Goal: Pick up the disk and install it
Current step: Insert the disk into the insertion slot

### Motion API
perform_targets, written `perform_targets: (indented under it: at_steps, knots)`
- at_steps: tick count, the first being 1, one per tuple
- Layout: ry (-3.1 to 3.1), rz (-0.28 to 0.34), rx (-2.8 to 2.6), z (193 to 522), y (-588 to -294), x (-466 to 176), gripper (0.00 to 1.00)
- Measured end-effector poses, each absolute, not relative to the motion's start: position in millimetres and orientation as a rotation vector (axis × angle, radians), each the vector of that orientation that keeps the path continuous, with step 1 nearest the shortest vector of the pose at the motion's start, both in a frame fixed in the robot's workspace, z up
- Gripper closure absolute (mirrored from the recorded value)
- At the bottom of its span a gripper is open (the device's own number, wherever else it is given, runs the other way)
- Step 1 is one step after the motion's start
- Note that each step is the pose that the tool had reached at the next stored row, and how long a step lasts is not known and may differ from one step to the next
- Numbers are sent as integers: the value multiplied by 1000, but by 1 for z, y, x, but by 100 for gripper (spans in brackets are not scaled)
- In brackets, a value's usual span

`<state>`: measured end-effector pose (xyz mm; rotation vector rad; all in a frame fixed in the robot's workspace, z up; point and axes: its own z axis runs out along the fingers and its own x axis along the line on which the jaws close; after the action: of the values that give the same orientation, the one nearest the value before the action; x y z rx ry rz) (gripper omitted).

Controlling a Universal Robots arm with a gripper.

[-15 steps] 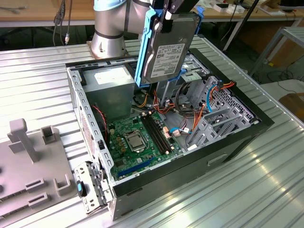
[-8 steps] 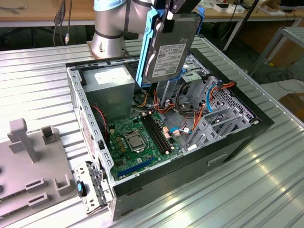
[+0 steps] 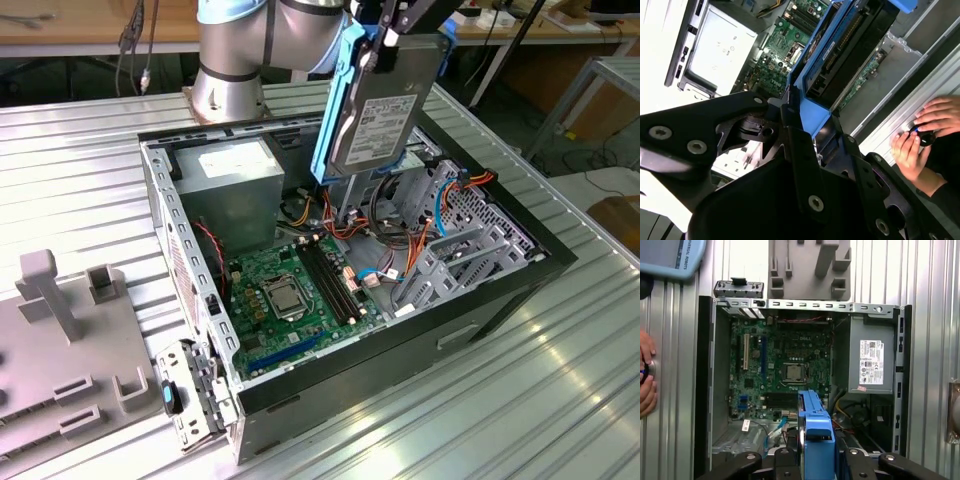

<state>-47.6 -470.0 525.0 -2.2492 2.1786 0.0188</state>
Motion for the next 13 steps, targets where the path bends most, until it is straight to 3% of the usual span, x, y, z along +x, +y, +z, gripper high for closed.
perform_targets:
  at_steps: [13]
  knots:
    - [2189, 18, -2242, 525, -497, -40, 63]
